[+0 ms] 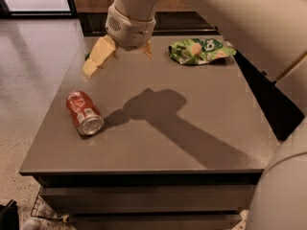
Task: Place coke can upright
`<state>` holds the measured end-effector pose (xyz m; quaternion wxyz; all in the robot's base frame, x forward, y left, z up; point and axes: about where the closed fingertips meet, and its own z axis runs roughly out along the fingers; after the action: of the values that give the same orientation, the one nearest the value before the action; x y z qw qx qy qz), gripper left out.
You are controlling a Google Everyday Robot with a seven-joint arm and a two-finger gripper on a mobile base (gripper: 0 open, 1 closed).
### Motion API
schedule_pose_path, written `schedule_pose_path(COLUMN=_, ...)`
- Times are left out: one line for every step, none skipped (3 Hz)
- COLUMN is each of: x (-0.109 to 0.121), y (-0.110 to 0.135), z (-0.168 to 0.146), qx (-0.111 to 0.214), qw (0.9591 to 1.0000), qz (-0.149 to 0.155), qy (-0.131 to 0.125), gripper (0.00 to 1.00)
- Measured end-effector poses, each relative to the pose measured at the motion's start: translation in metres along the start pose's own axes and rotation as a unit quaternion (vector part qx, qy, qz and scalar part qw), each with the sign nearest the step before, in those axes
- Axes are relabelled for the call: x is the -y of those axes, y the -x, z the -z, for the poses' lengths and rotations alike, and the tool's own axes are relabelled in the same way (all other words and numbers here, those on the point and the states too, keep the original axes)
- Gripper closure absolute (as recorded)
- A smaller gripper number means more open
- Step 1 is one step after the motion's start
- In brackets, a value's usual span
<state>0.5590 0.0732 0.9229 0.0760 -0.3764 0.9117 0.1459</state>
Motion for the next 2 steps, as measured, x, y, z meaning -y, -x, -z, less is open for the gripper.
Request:
schedule_pose_path(x=-0.007, y=0.005, z=-0.021, qx=-0.041, qw=0.9984, qz=-0.038, qy=0.004, gripper=0.00)
schedule_pose_path(x=-0.010, y=0.012, z=-0.040, qx=-0.058, qw=0.9968, qz=-0.054, qy=0.009, gripper=0.00)
